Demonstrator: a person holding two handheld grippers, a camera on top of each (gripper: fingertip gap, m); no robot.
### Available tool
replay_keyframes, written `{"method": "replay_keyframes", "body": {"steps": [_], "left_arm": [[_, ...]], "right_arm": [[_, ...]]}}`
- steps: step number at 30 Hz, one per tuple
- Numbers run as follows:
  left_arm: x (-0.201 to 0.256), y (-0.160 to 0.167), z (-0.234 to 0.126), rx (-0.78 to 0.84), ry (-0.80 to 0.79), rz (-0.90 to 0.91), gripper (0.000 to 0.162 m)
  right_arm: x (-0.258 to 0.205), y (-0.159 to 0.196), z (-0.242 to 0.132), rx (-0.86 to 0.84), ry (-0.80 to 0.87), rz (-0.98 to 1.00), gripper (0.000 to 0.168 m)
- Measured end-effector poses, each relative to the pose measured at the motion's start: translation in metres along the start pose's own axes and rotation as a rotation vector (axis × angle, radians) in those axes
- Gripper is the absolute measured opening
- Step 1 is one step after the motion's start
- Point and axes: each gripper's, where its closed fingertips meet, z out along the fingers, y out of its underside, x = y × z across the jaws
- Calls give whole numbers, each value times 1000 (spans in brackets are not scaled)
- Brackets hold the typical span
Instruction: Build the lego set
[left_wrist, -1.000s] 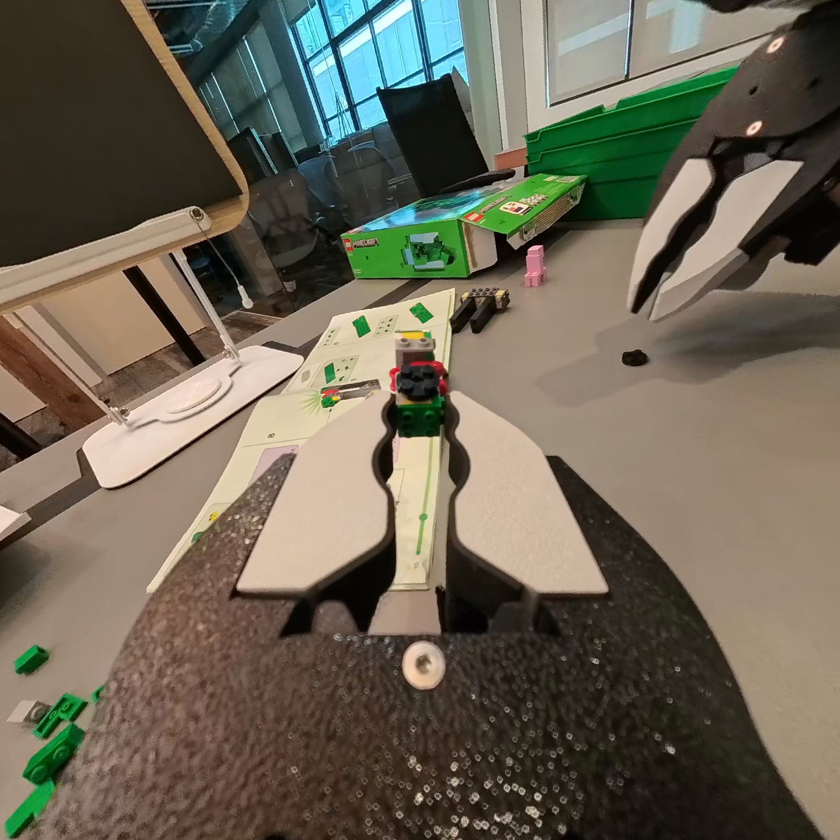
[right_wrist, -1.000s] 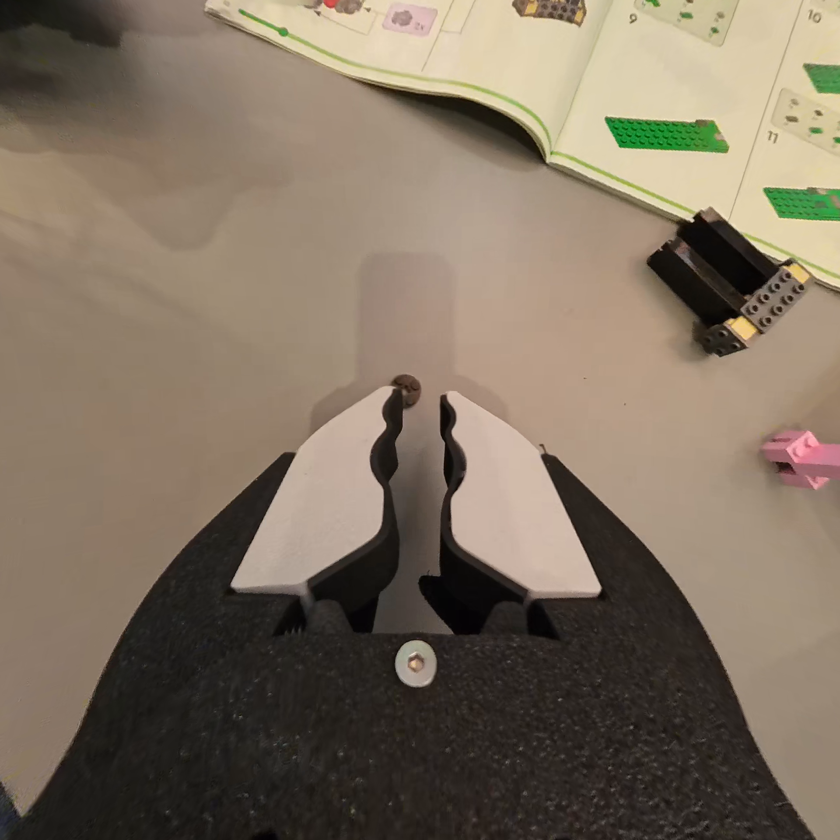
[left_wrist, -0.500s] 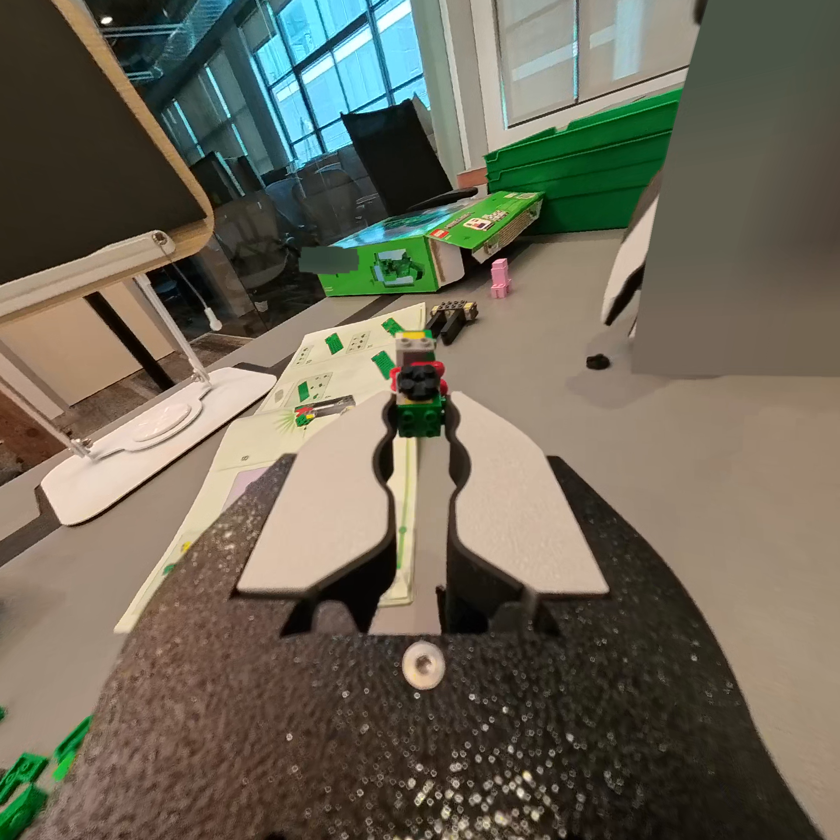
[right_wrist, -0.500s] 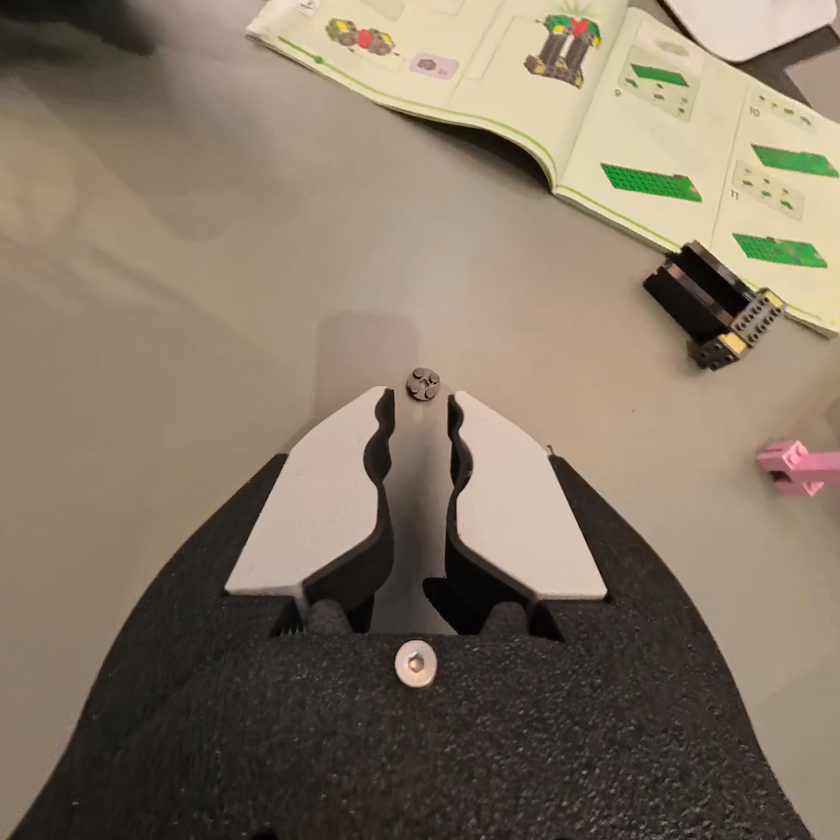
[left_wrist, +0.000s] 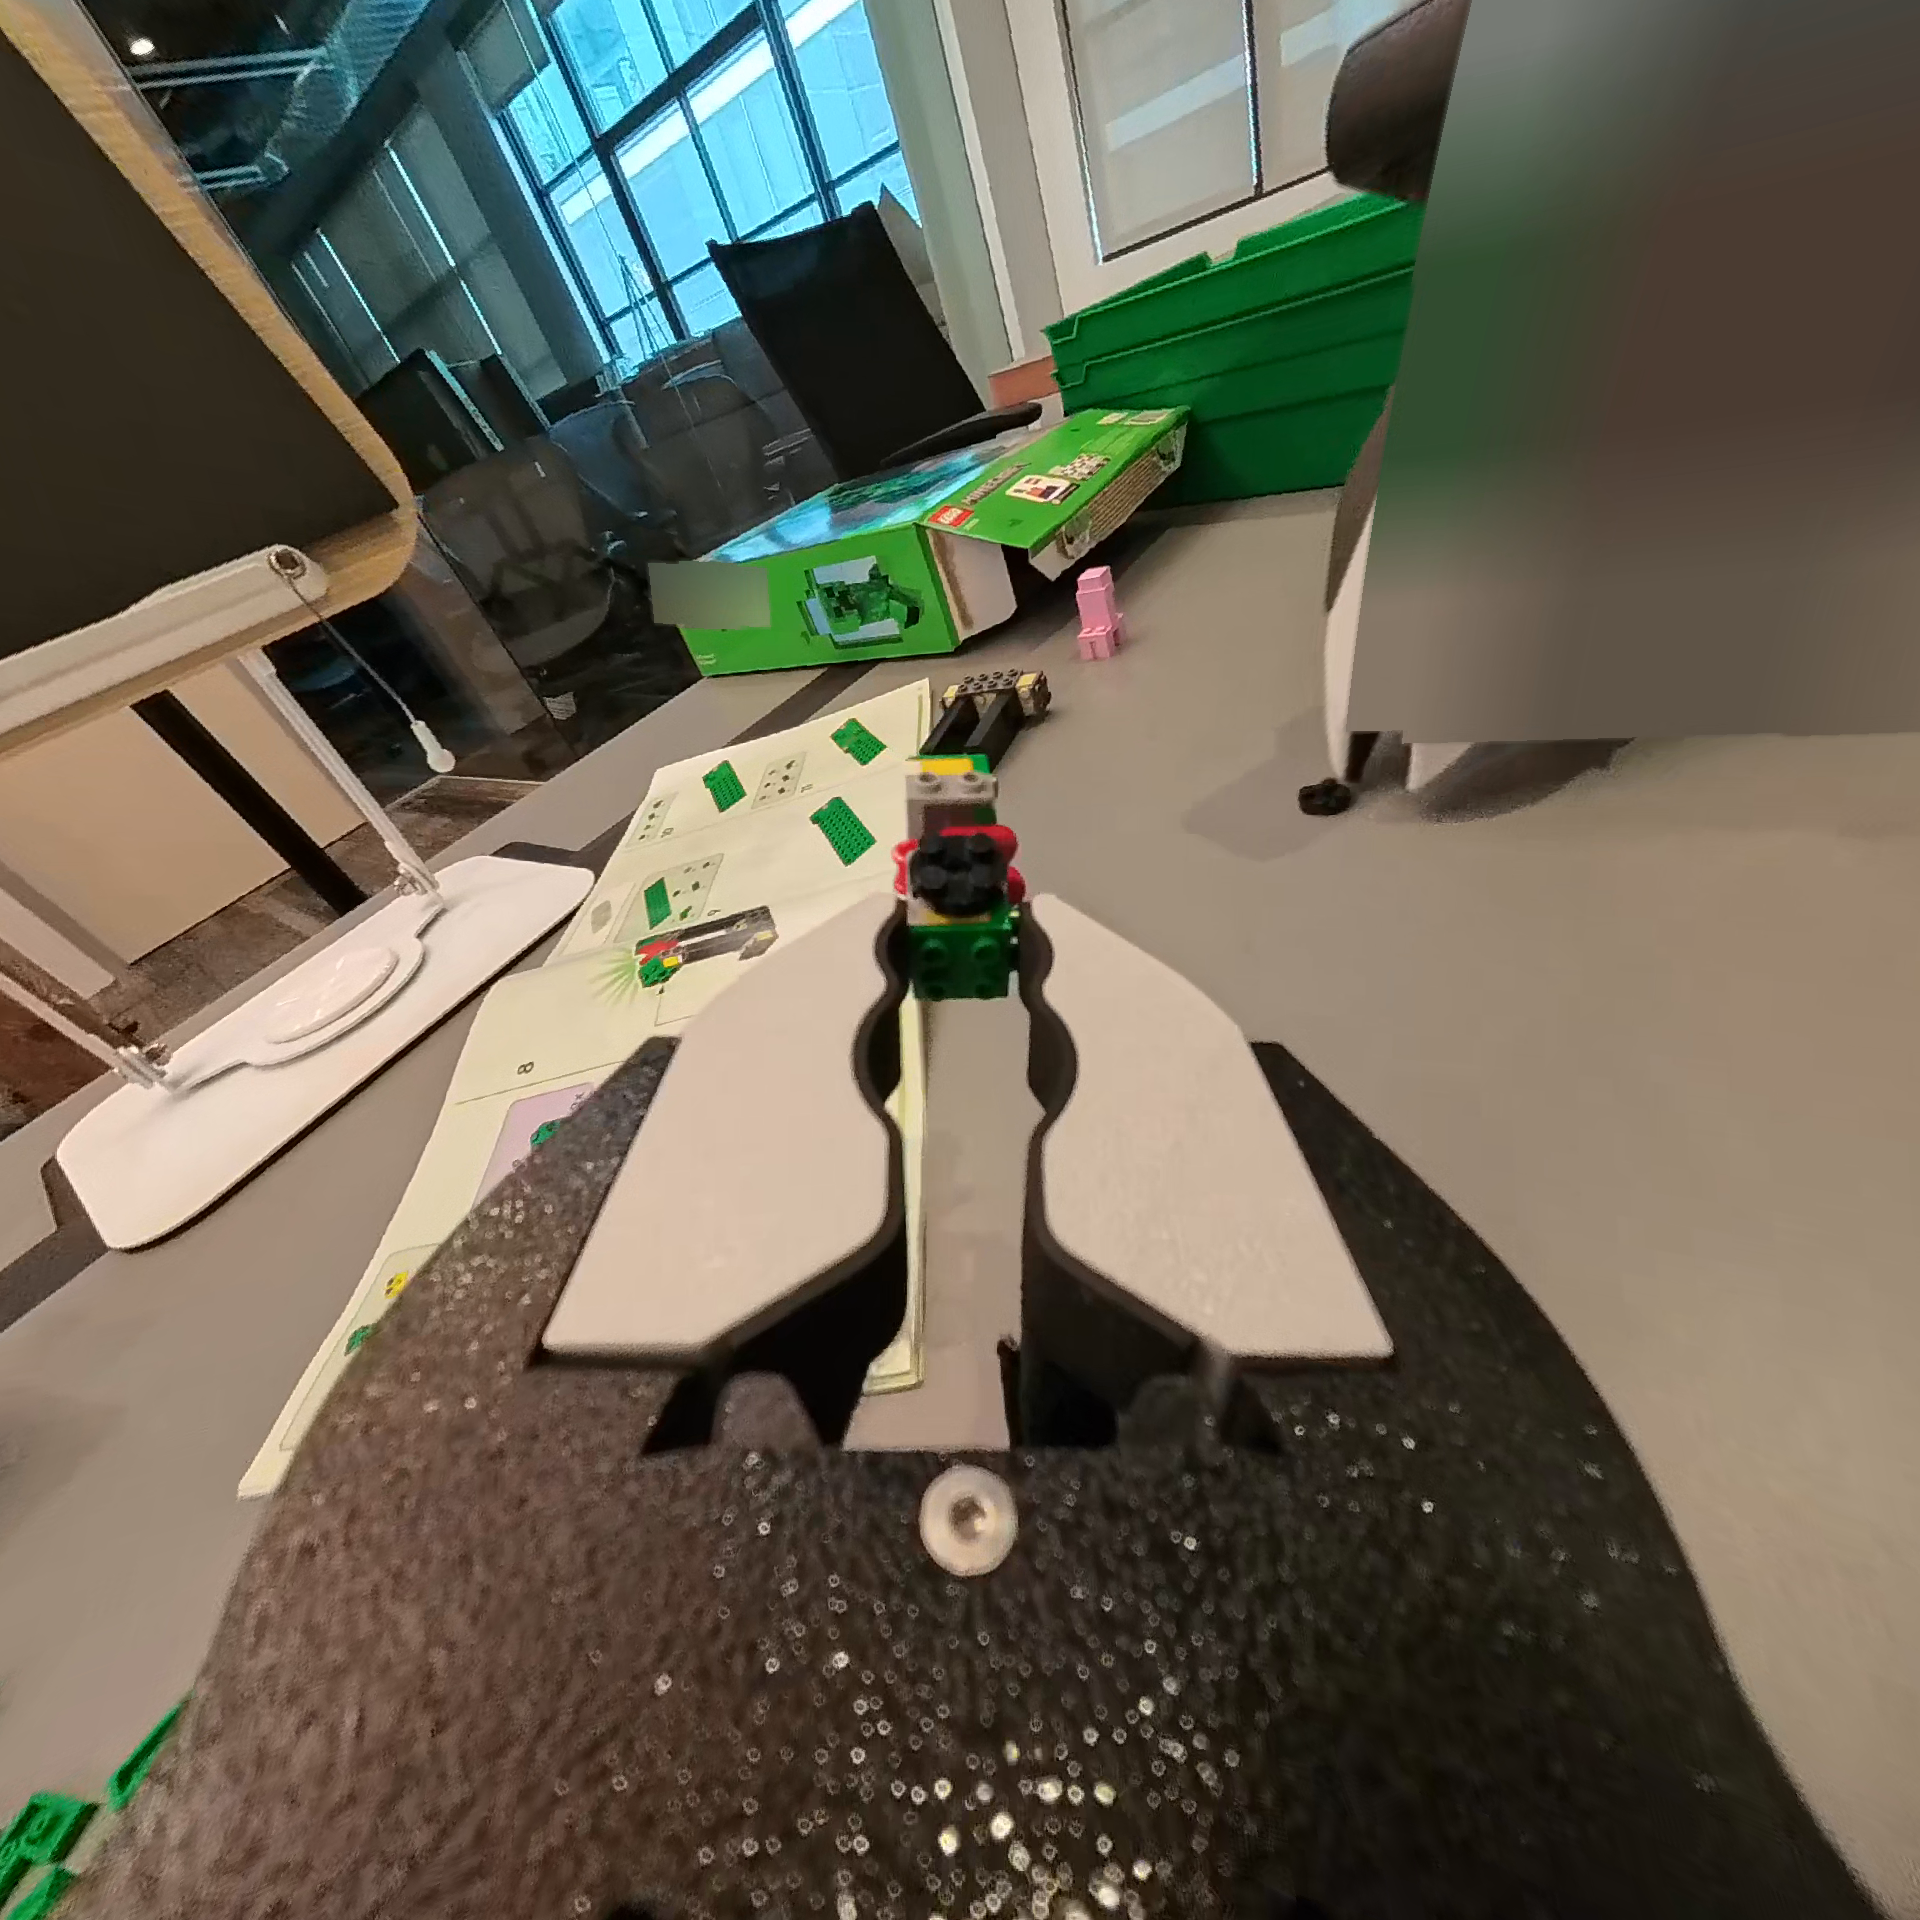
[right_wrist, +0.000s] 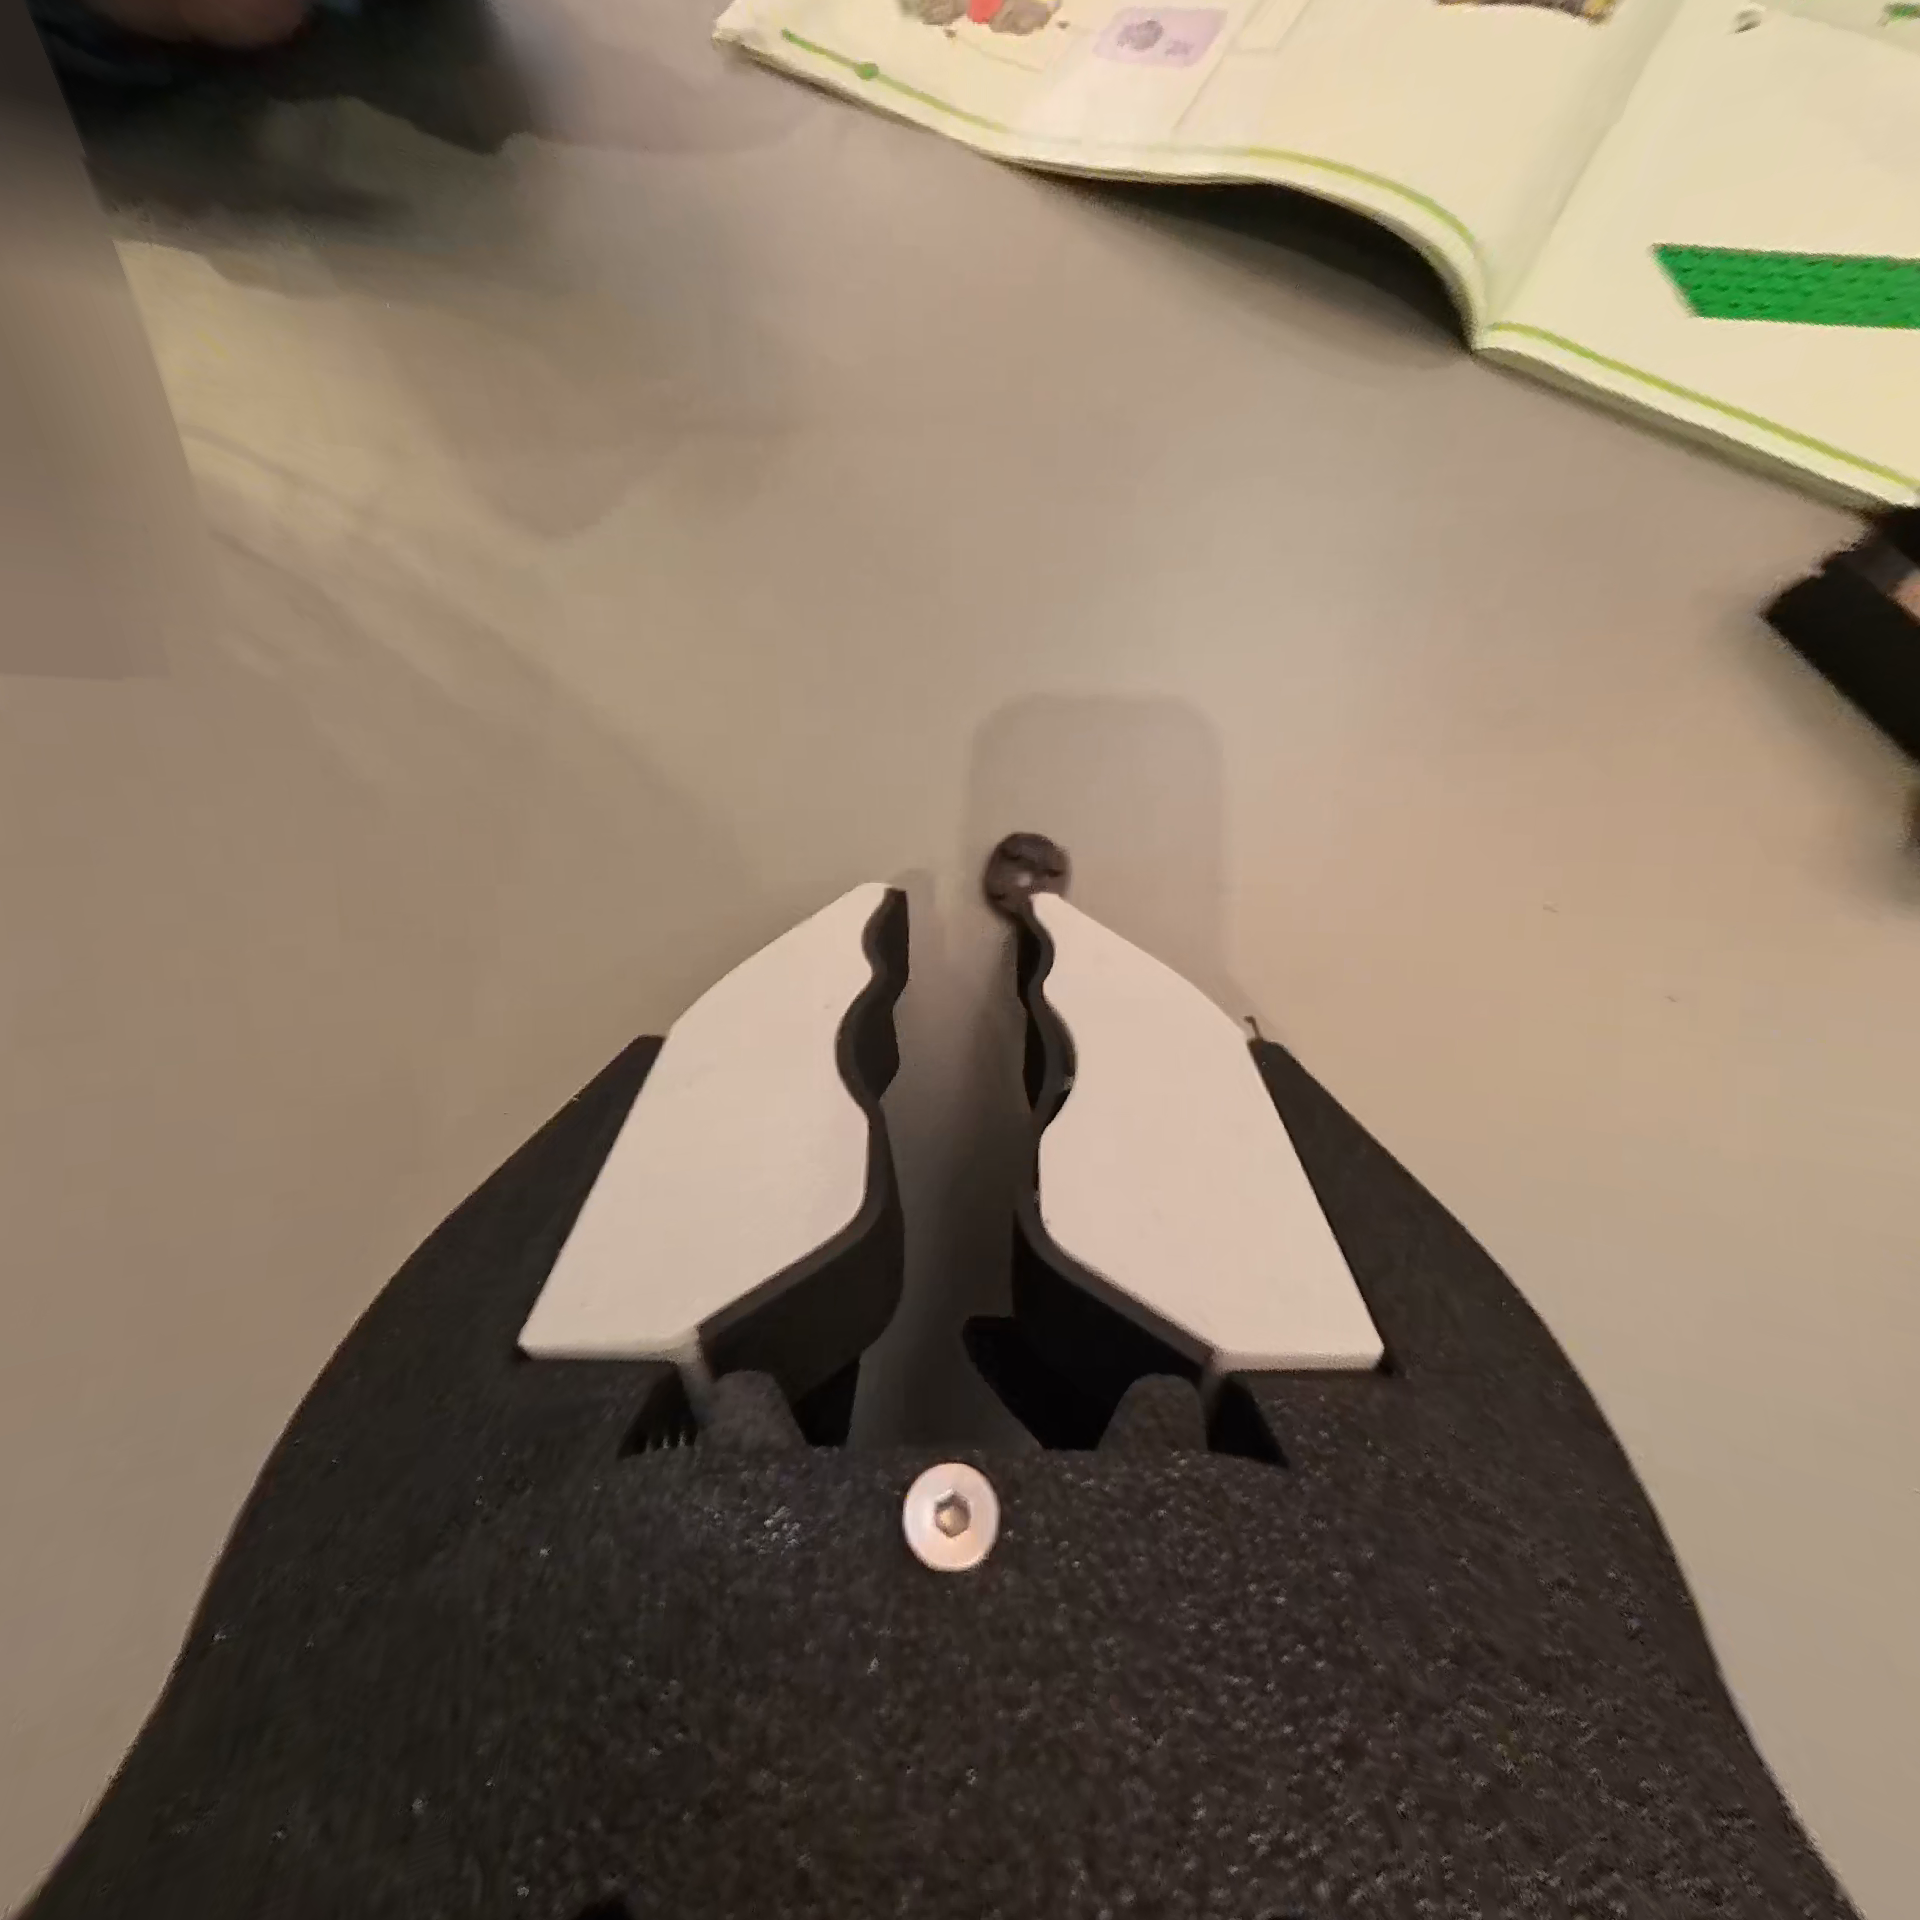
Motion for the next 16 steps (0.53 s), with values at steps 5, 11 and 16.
{"method": "replay_keyframes", "body": {"steps": [5, 11, 16], "left_arm": [[9, -3, 1, 20, 58, 12, 19], [32, -9, 0, 60, 205, 46, 19], [47, -8, 0, 53, 286, 78, 19]], "right_arm": [[-3, -5, -6, 5, -29, -128, 21], [4, -3, 0, -35, -192, -380, 29], [9, -4, 7, -41, -375, -457, 31]]}}
